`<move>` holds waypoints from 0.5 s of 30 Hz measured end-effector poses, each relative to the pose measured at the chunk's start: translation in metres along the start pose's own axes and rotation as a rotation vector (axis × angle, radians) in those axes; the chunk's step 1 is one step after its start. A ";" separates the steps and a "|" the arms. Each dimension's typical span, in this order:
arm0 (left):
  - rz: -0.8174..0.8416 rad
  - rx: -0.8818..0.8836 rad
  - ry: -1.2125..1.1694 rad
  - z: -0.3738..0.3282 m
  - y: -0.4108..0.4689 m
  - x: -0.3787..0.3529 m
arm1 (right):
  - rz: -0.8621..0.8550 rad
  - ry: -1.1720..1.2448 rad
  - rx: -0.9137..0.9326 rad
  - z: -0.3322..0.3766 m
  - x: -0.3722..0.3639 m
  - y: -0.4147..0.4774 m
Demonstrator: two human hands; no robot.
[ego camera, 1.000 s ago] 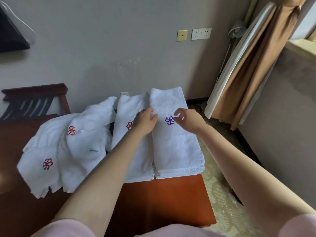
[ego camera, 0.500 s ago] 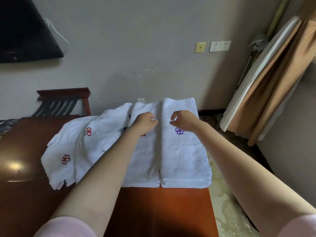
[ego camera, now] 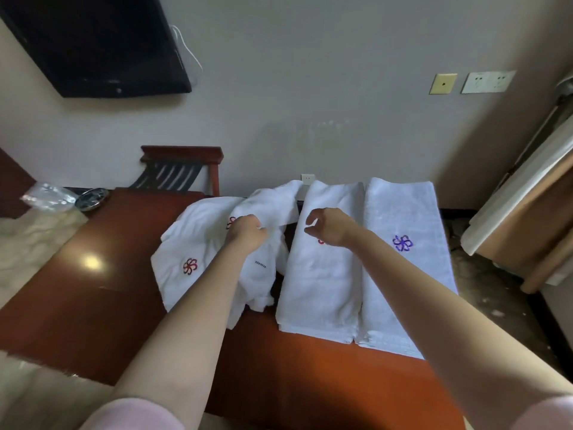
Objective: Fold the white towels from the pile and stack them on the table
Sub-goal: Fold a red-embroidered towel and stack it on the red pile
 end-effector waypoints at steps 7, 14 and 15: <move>0.035 0.184 -0.078 0.077 0.036 0.021 | 0.007 -0.060 -0.087 0.045 -0.027 0.034; -0.022 0.008 -0.028 0.082 0.050 0.004 | 0.092 0.008 -0.231 0.061 -0.046 0.038; -0.030 -0.025 -0.080 0.077 0.052 0.006 | 0.095 0.019 -0.244 0.063 -0.046 0.039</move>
Point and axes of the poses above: each hand's wrist, its own y-axis towards the middle knuckle, its own x-axis out of the back of the hand, z = x × y, the point moved 1 cm from there along y, towards the middle knuckle, and after that the axes turned 15 degrees about -y, right-handed, at the moved point
